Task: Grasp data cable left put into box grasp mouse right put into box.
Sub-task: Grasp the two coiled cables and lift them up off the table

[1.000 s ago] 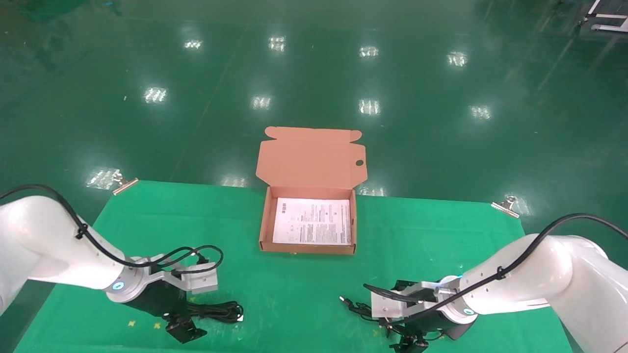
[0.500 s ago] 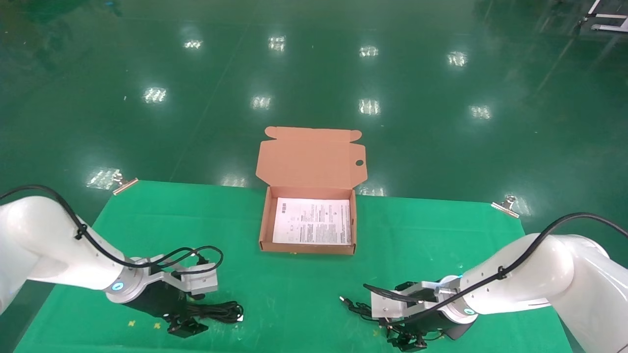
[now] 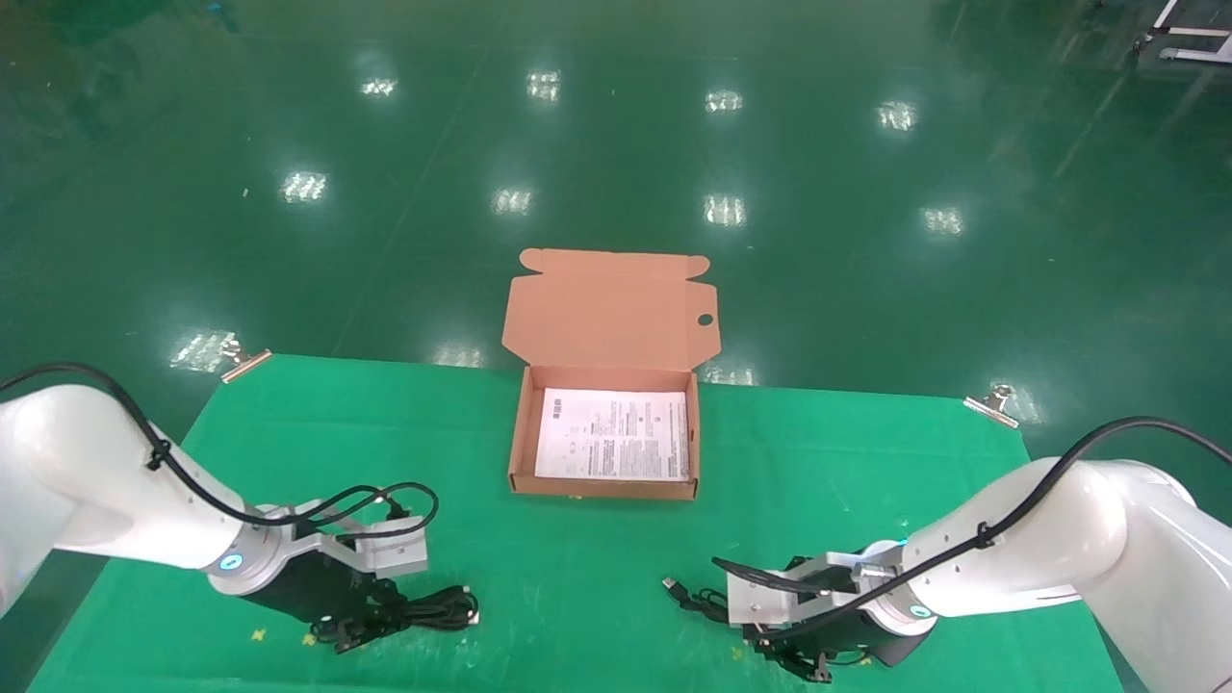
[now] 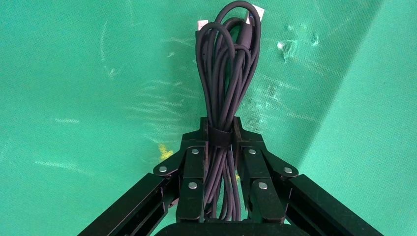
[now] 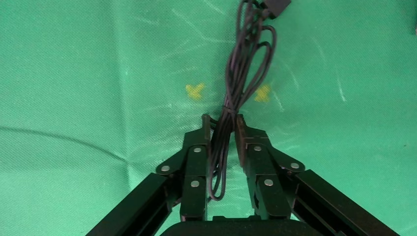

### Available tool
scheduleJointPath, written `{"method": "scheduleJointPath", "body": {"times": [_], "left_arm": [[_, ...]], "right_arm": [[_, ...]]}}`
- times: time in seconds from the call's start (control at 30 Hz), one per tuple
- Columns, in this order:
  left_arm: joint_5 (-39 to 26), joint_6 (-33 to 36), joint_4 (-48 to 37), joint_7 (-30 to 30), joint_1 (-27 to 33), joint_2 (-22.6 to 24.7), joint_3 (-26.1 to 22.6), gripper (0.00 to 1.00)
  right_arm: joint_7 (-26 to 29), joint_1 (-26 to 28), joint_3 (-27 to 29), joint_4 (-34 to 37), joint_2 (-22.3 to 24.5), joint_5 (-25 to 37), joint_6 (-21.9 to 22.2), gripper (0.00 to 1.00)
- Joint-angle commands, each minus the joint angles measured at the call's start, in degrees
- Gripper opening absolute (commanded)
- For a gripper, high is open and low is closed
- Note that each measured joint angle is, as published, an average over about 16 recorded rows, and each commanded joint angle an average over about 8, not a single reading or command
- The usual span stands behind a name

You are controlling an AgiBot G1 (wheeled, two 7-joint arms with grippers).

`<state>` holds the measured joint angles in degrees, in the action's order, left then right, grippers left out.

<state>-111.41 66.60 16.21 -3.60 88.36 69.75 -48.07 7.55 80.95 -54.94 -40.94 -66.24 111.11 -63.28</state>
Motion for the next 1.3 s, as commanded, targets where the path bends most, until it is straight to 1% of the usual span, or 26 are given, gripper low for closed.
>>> {"method": "scheduleJointPath", "body": {"times": [0.03, 0.27, 0.43, 0.67, 0.8, 0.9, 1.0, 1.1, 1.2, 1.3], "left_arm": [[0.00, 0.01, 0.00, 0.00, -0.01, 0.00, 0.00, 0.00], [0.27, 0.09, 0.53, 0.43, 0.34, -0.29, 0.20, 0.00], [0.88, 0.58, 2.35, 1.25, 1.35, -1.38, 0.68, 0.00], [1.30, 1.33, 7.92, 1.16, 3.70, -4.16, 1.39, 0.00], [0.92, 0.78, 13.48, 0.29, 5.28, -6.21, 1.80, 0.00], [0.21, -0.24, 18.56, -0.89, 6.08, -7.53, 2.02, 0.00], [-1.07, -1.93, 24.03, -2.69, 6.49, -8.46, 2.15, 0.00], [-3.09, -4.29, 29.36, -5.22, 6.59, -8.93, 2.18, 0.00], [-5.40, -6.76, 33.67, -8.33, 6.73, -8.82, 2.25, 0.00], [-7.40, -8.66, 36.15, -11.46, 7.16, -8.09, 2.41, 0.00]], "right_arm": [[0.00, 0.00, 0.00, -0.01, 0.00, -0.01, -0.01, 0.00], [0.26, 0.36, 0.25, -0.25, 0.40, -0.16, 0.00, 0.00], [1.99, 1.84, 1.26, -2.16, 2.45, -0.64, -0.45, 0.00], [7.19, 5.22, 3.57, -9.19, 7.55, -0.34, -0.26, 0.00], [10.27, 8.10, 5.13, -14.33, 10.13, 0.91, 0.97, 0.00], [11.75, 10.51, 6.04, -17.41, 10.73, 2.25, 2.24, 0.00], [12.21, 13.05, 6.81, -19.02, 9.97, 3.31, 3.79, 0.00], [11.43, 15.66, 7.51, -18.87, 7.94, 3.65, 5.74, 0.00], [9.24, 18.25, 8.11, -16.83, 4.87, 3.26, 8.09, 0.00], [5.91, 20.57, 8.58, -13.08, 1.32, 2.28, 10.57, 0.00]]}}
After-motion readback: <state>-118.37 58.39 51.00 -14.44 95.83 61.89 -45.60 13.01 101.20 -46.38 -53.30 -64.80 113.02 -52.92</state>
